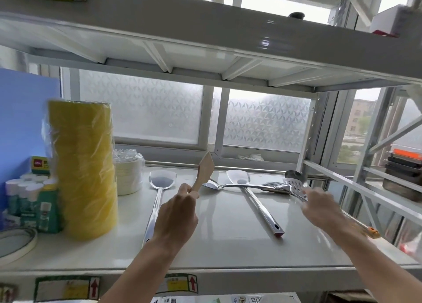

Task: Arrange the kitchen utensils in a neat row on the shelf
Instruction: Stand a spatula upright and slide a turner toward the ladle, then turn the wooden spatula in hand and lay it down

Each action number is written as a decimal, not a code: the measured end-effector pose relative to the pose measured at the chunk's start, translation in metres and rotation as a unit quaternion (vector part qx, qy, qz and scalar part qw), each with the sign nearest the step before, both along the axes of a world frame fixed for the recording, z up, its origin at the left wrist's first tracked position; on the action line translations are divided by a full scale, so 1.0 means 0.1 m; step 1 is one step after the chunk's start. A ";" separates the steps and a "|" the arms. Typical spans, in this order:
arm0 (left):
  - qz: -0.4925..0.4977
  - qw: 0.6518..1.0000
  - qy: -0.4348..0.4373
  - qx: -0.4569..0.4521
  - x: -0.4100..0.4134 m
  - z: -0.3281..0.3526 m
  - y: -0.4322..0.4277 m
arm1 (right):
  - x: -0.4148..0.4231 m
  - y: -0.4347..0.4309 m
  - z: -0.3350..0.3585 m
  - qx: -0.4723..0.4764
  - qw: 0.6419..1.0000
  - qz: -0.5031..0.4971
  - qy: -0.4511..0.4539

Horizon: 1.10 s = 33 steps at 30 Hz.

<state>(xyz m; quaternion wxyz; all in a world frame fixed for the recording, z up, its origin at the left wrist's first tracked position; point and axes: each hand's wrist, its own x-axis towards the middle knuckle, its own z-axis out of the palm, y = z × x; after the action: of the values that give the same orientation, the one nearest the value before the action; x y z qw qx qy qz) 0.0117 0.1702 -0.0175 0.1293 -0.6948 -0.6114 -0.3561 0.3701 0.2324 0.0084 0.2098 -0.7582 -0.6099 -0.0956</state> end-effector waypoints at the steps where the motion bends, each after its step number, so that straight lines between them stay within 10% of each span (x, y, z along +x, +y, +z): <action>1: 0.002 1.000 -0.002 0.000 0.00 0.00 0.00 | -0.12 0.02 -0.03 0.017 0.999 0.046 0.010; 6: 0.011 1.000 -0.011 -0.001 0.02 0.03 -0.06 | -0.69 0.24 -0.05 0.011 0.979 0.192 0.066; 24: -0.031 0.999 -0.004 -0.015 -0.03 0.07 -0.08 | -0.64 0.96 -0.06 -0.075 0.970 0.132 -0.190; 33: -0.011 0.994 -0.105 -0.008 -0.03 -0.02 0.02 | -0.87 0.65 0.20 -0.097 0.972 0.191 -0.095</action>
<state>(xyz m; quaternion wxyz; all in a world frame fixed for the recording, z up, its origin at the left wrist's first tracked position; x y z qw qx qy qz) 0.0091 0.1718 -0.0196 0.0549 -0.6612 -0.6169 -0.4233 0.2834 0.2978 0.0285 0.0906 -0.6320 -0.7668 -0.0661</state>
